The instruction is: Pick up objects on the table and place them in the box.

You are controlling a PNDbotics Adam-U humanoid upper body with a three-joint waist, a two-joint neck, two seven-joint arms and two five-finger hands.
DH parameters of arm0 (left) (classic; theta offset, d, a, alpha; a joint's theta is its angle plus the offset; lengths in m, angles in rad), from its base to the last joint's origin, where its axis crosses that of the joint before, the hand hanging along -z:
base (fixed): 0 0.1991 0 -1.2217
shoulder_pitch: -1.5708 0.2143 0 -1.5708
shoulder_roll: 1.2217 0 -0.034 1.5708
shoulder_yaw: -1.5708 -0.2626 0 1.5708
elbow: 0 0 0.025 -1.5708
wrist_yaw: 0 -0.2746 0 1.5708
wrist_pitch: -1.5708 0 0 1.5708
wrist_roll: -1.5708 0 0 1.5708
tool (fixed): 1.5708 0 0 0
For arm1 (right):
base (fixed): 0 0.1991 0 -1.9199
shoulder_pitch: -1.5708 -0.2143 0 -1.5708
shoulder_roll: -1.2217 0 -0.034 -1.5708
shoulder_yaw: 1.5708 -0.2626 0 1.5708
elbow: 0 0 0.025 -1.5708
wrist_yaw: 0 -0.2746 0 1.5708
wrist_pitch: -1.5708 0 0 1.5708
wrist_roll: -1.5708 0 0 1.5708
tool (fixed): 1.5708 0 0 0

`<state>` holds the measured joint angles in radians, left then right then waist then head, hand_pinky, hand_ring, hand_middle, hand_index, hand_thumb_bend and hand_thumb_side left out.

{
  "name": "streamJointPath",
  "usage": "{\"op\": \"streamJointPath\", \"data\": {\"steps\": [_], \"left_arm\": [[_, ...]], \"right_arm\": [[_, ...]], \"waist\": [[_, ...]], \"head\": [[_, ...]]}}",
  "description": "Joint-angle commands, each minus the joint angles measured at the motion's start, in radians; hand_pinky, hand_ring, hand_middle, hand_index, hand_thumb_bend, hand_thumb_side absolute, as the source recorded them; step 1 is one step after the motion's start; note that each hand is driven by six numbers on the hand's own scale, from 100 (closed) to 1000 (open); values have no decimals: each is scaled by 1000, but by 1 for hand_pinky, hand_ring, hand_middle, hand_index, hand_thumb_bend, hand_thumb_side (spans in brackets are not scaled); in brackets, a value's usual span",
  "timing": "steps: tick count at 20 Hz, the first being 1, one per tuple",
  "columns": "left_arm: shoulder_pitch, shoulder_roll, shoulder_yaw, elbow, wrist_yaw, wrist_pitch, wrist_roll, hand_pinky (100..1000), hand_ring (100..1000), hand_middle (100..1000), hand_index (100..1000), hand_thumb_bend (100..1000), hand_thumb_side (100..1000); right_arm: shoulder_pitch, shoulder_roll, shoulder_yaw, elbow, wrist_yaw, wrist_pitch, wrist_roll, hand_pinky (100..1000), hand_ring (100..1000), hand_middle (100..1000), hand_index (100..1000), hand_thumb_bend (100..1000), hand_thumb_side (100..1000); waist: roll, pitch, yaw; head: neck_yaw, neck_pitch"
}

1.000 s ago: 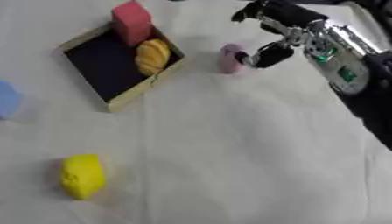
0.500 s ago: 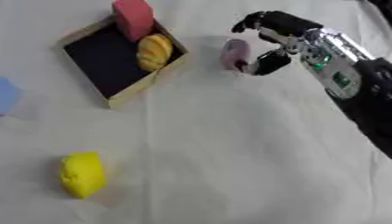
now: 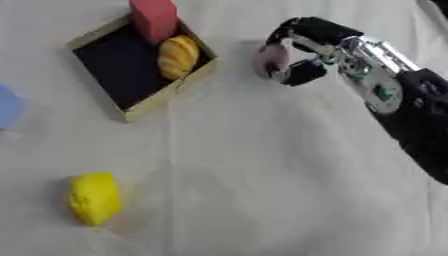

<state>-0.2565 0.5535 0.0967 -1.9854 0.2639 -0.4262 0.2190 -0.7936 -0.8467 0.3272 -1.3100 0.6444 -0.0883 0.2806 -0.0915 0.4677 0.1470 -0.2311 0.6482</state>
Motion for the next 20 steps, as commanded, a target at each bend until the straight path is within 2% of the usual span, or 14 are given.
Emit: {"op": "streamJointPath", "data": {"steps": [1, 5, 7, 12, 16, 20], "left_arm": [[-8, 12, 8, -15, -1, -2, 0, 683, 677, 610, 755, 100, 600], [-5, 11, 9, -15, 0, -1, 0, 684, 678, 610, 755, 100, 600], [-2, 11, 9, -15, 0, 0, 0, 684, 678, 610, 755, 100, 599], [6, 13, 11, -15, 2, 1, 1, 685, 679, 611, 755, 100, 598], [12, 17, 12, -15, 3, 0, 2, 686, 680, 612, 756, 100, 597], [15, 19, 12, -15, 5, 1, 3, 686, 680, 613, 756, 100, 597]], "right_arm": [[-17, -15, -11, 9, 34, 0, -11, 849, 803, 639, 741, 141, 429], [-20, -14, -15, -8, 36, -11, -60, 835, 740, 553, 664, 101, 370], [-18, -22, -17, -38, 19, -13, -95, 832, 726, 542, 654, 100, 346], [-12, -73, -26, -173, -63, 0, -168, 829, 700, 526, 638, 100, 279], [-7, -118, -38, -296, -130, 17, -167, 831, 700, 534, 647, 122, 266], [-9, -142, -46, -420, -203, 52, -132, 835, 696, 535, 651, 144, 303]], "waist": [[9, -8, 1], [9, -14, 0], [9, -19, -2], [9, -43, -15], [7, -60, -23], [5, -72, -28]], "head": [[0, -18], [2, -15], [3, -11], [5, -2], [7, 3], [6, 6]]}}
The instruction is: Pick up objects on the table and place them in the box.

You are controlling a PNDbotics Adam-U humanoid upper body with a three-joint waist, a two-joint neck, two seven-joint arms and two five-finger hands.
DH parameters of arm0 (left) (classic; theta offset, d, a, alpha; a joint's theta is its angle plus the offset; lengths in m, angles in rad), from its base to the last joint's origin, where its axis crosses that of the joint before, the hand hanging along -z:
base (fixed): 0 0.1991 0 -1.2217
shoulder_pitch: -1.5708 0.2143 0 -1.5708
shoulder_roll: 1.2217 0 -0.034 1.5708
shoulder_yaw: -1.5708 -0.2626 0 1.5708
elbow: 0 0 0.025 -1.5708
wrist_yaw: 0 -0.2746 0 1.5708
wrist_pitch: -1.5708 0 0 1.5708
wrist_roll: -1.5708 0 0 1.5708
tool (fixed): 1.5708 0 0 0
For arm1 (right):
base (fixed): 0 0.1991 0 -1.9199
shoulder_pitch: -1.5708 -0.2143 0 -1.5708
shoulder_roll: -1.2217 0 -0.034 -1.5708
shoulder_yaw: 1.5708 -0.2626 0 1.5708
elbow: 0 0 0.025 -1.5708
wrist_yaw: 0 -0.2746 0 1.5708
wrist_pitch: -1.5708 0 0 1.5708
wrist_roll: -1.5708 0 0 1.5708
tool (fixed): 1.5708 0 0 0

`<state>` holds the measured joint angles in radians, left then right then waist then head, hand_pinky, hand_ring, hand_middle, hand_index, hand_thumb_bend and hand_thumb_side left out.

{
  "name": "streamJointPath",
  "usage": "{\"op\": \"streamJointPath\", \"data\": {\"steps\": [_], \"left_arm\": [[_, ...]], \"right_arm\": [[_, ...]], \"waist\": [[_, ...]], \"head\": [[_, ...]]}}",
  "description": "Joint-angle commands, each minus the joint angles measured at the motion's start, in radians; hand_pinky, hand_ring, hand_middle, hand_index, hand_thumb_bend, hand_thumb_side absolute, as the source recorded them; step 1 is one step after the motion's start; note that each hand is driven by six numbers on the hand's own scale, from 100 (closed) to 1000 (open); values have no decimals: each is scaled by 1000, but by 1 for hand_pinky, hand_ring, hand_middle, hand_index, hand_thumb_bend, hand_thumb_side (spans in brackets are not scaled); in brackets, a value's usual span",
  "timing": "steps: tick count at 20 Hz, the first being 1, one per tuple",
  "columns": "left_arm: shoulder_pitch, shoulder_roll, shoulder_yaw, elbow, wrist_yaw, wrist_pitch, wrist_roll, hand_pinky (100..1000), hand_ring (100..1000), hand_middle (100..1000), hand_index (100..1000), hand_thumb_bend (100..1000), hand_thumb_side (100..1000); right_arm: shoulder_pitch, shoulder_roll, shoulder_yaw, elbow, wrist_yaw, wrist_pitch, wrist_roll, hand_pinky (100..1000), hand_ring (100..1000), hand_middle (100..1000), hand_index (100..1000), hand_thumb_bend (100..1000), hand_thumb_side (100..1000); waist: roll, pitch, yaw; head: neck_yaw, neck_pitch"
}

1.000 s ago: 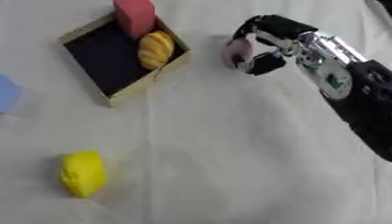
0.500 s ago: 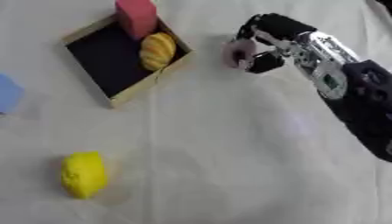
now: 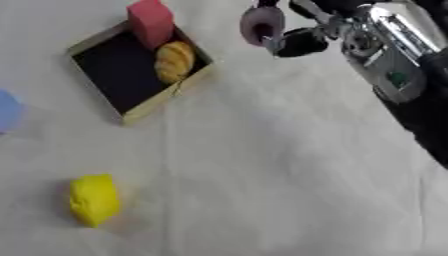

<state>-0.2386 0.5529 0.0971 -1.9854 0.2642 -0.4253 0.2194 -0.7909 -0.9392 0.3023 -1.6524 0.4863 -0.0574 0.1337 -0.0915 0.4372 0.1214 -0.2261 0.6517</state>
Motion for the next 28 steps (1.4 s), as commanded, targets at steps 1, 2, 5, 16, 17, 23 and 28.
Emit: {"op": "streamJointPath", "data": {"steps": [1, 2, 5, 16, 17, 23, 28], "left_arm": [[-3, 19, 12, -15, 6, 0, 2, 686, 680, 613, 756, 100, 597], [-4, 20, 11, -15, 6, 0, 2, 686, 680, 613, 756, 100, 597], [-4, 20, 11, -15, 8, 0, 1, 687, 681, 613, 757, 100, 596], [-27, 20, -1, -15, 22, 0, -15, 687, 682, 615, 757, 100, 596], [-30, 20, -1, -15, 23, 1, -17, 687, 683, 615, 757, 100, 596], [-47, 19, -6, -15, 33, 1, -25, 687, 683, 615, 757, 100, 596], [-70, 16, -12, -15, 42, -1, -34, 687, 683, 616, 757, 100, 596]], "right_arm": [[-14, -51, -21, -101, -62, 33, 25, 836, 695, 535, 652, 140, 328], [-18, -52, -19, -123, -75, 43, 37, 836, 695, 537, 654, 141, 349], [-30, -52, -7, -177, -111, 68, 72, 838, 692, 534, 652, 122, 348], [-220, 98, 135, -147, -118, 74, 204, 838, 694, 536, 651, 100, 326], [-235, 118, 146, -127, -109, 69, 210, 838, 696, 538, 653, 100, 323], [-285, 214, 180, 16, -59, 31, 198, 841, 703, 546, 659, 100, 294], [-306, 280, 198, 110, -26, -7, 191, 841, 723, 567, 677, 100, 292]], "waist": [[5, -43, -3], [4, -45, -2], [3, -47, 0], [1, -53, 14], [0, -53, 16], [-7, -46, 33], [-8, -35, 49]], "head": [[1, 3], [1, 3], [-2, 4], [-26, 10], [-29, 10], [-41, 6], [-55, 4]]}}
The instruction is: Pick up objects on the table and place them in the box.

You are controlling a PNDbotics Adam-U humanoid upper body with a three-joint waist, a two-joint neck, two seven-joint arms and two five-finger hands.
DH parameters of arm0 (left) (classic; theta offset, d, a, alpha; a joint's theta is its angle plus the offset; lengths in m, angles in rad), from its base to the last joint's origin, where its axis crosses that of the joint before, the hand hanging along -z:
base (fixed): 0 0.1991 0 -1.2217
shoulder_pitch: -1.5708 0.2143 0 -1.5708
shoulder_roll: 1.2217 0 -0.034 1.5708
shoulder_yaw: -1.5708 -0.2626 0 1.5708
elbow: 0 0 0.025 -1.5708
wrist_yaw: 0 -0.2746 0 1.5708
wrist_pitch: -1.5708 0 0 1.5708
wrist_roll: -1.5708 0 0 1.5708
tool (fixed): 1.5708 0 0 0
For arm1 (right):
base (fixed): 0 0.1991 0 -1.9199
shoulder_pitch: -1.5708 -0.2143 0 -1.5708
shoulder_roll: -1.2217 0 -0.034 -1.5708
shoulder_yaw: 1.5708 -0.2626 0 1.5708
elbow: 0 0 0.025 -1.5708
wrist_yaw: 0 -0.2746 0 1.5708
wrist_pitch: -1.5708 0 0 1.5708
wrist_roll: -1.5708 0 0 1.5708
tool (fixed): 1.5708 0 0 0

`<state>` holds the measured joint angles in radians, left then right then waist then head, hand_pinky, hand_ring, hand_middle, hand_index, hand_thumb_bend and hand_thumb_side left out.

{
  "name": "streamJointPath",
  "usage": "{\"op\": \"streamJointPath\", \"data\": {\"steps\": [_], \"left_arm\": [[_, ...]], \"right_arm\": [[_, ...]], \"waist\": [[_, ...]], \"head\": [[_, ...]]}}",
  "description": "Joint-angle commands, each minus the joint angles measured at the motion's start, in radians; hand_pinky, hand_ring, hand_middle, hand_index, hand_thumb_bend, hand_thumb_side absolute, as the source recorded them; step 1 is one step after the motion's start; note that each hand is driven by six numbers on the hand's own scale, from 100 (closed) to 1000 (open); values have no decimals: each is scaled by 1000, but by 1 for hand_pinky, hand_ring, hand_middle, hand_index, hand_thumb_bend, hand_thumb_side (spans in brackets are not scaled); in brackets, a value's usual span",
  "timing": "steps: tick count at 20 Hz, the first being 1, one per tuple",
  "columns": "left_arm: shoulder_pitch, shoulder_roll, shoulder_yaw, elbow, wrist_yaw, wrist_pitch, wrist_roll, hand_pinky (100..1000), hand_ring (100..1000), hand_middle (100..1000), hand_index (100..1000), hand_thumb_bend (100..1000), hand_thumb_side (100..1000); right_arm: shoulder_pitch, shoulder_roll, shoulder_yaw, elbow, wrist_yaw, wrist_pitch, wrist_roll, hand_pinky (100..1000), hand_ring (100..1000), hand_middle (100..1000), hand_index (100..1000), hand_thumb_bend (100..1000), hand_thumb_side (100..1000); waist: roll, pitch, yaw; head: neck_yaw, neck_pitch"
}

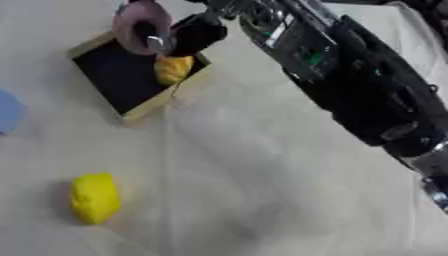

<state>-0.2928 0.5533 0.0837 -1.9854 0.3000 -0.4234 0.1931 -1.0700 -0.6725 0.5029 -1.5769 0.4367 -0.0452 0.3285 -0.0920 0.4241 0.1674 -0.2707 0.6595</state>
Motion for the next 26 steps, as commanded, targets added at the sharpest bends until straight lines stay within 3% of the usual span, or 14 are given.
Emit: {"op": "streamJointPath", "data": {"steps": [1, 9, 11, 13, 14, 22, 26], "left_arm": [[-20, 16, -1, -15, 8, -2, -10, 687, 684, 616, 757, 100, 596], [-47, 14, -9, -15, 20, -1, -23, 687, 684, 615, 756, 100, 595], [-48, 14, -8, -15, 21, -2, -24, 686, 684, 615, 756, 100, 595], [-47, 14, -8, -15, 21, -1, -24, 686, 684, 615, 756, 100, 595], [-46, 13, -8, -15, 21, 0, -23, 686, 683, 615, 754, 100, 595], [-32, 13, -4, -15, 20, 3, -17, 686, 684, 615, 755, 100, 594], [-24, 13, -4, -15, 19, 6, -15, 686, 684, 615, 755, 100, 594]], "right_arm": [[-32, 29, 0, 57, 43, -28, -6, 841, 726, 570, 679, 100, 295], [-34, 111, 8, 229, 155, -128, 20, 852, 781, 638, 735, 117, 310], [-32, 115, 6, 243, 153, -158, 47, 858, 809, 698, 792, 133, 287], [-33, 113, 1, 245, 136, -180, 75, 874, 854, 779, 873, 128, 203], [-35, 110, -4, 240, 127, -185, 85, 873, 848, 762, 851, 122, 176], [-28, 60, -30, 175, 81, -156, 93, 875, 852, 766, 860, 127, 137], [-17, 15, -49, 96, 15, -126, 80, 875, 846, 755, 853, 100, 111]], "waist": [[-8, -19, 7], [-8, -1, 32], [-8, 1, 34], [-8, 0, 33], [-8, -1, 31], [1, -18, 20], [3, -30, 10]], "head": [[-15, -3], [-28, -3], [-28, 0], [-26, 3], [-25, 5], [-16, 19], [-11, 23]]}}
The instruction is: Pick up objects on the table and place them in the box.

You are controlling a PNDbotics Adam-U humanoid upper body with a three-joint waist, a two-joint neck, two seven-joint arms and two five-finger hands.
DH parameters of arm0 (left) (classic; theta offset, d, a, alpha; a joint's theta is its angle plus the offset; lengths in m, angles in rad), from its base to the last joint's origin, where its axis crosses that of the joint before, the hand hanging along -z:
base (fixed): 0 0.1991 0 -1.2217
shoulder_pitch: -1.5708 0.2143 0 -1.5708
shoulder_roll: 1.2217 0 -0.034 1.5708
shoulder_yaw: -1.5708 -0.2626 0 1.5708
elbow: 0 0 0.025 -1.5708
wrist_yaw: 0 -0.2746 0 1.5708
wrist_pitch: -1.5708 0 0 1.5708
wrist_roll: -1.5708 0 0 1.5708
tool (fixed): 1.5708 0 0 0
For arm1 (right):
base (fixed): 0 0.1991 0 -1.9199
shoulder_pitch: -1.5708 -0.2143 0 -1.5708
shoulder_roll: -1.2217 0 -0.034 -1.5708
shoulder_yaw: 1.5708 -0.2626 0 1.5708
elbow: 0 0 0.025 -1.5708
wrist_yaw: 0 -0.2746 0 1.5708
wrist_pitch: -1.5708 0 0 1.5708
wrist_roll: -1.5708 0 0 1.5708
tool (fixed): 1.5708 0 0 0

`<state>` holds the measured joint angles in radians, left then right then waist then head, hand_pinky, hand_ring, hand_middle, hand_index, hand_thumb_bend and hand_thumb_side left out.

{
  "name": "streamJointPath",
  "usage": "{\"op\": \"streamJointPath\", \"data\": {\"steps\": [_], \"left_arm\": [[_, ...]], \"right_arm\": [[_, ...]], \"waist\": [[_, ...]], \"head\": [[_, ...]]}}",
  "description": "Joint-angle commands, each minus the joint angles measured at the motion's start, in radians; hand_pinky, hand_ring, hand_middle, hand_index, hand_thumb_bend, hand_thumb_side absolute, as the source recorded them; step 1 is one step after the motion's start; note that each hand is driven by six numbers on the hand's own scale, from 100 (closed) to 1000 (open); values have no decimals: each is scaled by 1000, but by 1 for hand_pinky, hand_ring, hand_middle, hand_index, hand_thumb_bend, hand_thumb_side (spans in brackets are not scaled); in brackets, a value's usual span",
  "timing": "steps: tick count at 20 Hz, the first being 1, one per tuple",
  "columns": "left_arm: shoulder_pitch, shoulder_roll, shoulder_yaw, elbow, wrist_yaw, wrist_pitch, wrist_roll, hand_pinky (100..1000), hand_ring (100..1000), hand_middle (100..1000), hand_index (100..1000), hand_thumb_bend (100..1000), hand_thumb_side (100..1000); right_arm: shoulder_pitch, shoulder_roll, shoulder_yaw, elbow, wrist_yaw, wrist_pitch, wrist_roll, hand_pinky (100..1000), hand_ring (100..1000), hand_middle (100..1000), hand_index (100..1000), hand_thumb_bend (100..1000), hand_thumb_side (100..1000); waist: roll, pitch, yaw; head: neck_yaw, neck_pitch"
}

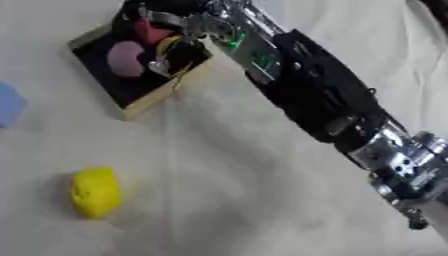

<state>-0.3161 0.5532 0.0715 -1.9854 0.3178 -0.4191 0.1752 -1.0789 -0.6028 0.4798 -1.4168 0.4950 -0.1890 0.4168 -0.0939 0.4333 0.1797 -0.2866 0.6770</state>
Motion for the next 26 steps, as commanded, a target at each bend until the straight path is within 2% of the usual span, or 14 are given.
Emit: {"op": "streamJointPath", "data": {"steps": [1, 4, 8, 10, 13, 18, 19, 22, 23, 26], "left_arm": [[1, 14, 8, -15, 0, 1, 4, 686, 684, 615, 755, 100, 593], [10, 20, 11, -15, -4, 2, 7, 685, 684, 615, 754, 100, 592], [21, 54, 12, -15, -35, 8, 13, 684, 684, 614, 755, 100, 578], [20, 88, 10, -15, -64, 15, 22, 684, 684, 614, 756, 100, 569], [10, 156, -5, -15, -114, 26, 39, 685, 685, 615, 758, 100, 549], [-4, 274, -34, -15, -207, 57, 61, 688, 688, 618, 762, 100, 465], [-5, 300, -41, -15, -231, 65, 57, 692, 692, 622, 768, 100, 410], [-14, 373, -60, -15, -319, 91, 28, 702, 702, 632, 778, 100, 339], [-16, 397, -64, -15, -352, 103, 13, 715, 713, 646, 789, 100, 275], [-17, 467, -67, -15, -464, 152, -61, 745, 740, 672, 824, 100, 180]], "right_arm": [[-1, -74, -35, -103, -70, 29, -16, 875, 844, 753, 852, 100, 104], [41, -149, -86, -266, -167, 91, -59, 875, 833, 743, 850, 100, 100], [137, -270, -182, -500, -299, 195, -154, 872, 818, 727, 841, 100, 100], [196, -334, -222, -563, -335, 225, -190, 876, 823, 731, 837, 100, 100], [290, -395, -281, -581, -376, 196, -230, 881, 830, 738, 843, 100, 100], [421, -442, -384, -583, -453, 92, -352, 882, 826, 733, 842, 100, 100], [443, -447, -401, -583, -463, 75, -376, 881, 824, 730, 839, 100, 100], [509, -462, -443, -583, -473, 31, -445, 880, 822, 728, 837, 100, 100], [528, -468, -455, -583, -470, 17, -464, 878, 821, 727, 834, 100, 100], [579, -478, -484, -583, -454, -19, -516, 877, 819, 724, 831, 100, 100]], "waist": [[6, -43, -6], [7, -51, -17], [12, -58, -34], [16, -60, -42], [24, -62, -56], [40, -66, -83], [43, -67, -90], [51, -69, -105], [54, -70, -108], [61, -75, -116]], "head": [[7, 7], [16, 10], [36, 12], [49, 11], [72, 10], [107, 6], [112, 5], [123, 5], [126, 5], [133, 7]]}}
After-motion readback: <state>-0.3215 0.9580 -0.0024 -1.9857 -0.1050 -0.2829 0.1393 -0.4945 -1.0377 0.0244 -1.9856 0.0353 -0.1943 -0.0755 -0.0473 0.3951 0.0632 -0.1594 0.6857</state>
